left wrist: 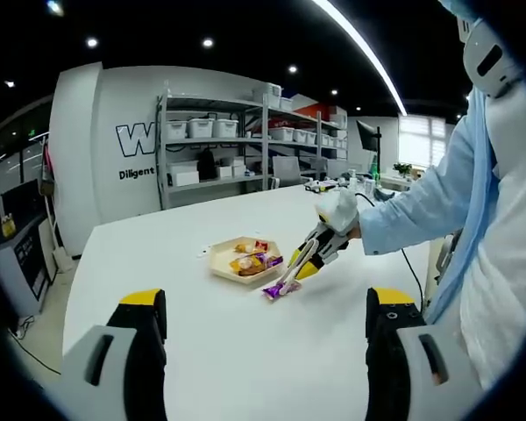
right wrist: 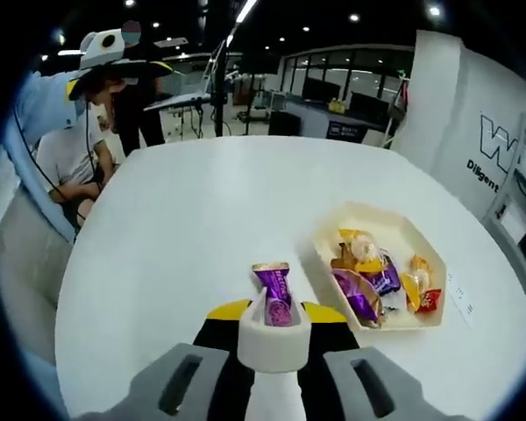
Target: Place the target food into the container with the food tongs after gripping and lifting it, then release it inside without dropping or visibly crushing the food.
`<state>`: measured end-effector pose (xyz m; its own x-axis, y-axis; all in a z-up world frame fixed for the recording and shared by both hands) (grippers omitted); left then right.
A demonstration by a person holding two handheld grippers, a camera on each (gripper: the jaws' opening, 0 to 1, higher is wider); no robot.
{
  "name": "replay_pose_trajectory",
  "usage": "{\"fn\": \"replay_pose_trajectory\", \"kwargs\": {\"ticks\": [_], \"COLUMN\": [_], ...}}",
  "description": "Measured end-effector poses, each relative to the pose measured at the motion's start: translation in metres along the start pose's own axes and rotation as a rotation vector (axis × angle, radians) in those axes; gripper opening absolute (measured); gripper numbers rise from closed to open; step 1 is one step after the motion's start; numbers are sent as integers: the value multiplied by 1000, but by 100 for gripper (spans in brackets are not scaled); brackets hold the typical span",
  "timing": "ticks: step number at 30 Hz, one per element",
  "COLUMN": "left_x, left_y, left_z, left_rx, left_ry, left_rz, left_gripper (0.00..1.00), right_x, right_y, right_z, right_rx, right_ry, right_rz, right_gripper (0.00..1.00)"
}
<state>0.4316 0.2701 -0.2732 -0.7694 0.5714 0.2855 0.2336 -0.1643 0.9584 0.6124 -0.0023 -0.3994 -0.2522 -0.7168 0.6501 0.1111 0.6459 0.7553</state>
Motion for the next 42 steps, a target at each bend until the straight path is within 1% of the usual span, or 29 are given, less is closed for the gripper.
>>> {"fn": "replay_pose_trajectory", "kwargs": {"ticks": [4,6,12,18,23,26,28,31,34,38,42], "left_x": [1,2,2,2,1,0,0,1,2,3,4], "left_y": [0,0,0,1,2,4,4,5,4,4,3], "left_z": [-1,-2,-3,-5,-6,-6,-6,-6,-6,-5,-4], "left_rx": [-1,1,-1,-7,-9,-12,-14,-15,-14,-13,-11], "left_ry": [-2,-2,-4,-7,-13,-15,-14,-12,-10,-4,-1], "left_rz": [0,-3,-2,-3,-3,-5,-7,-6,-4,-3,-2], "left_gripper": [92,92,92,92,92,92,92,92,92,92,92], "right_x": [2,4,7,13,25,31,34,39,44,49,52], "right_y": [2,3,3,8,25,31,34,38,41,45,50], "right_z": [2,2,3,3,-10,-20,-27,-34,-46,-58,-69], "right_rx": [0,-16,-23,-25,-43,-59,-73,-86,-110,-124,-131], "right_ry": [-19,-18,-29,-51,-108,-140,-157,-199,-242,-273,-290], "right_rz": [2,-6,-14,-42,-117,-145,-156,-177,-194,-212,-223], "right_gripper": [8,7,7,8,8,8,9,9,9,9,9]}}
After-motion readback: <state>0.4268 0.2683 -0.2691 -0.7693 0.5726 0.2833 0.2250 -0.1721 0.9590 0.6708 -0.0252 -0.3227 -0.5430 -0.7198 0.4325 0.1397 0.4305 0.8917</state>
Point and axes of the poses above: the point that each gripper's makers call its tool centre point, and the gripper's own axes: x roughly backward along the fingers, z roughly to its left, y roughly out of its top, the point moved 8 cm from there along x, roughly backward along the fingers
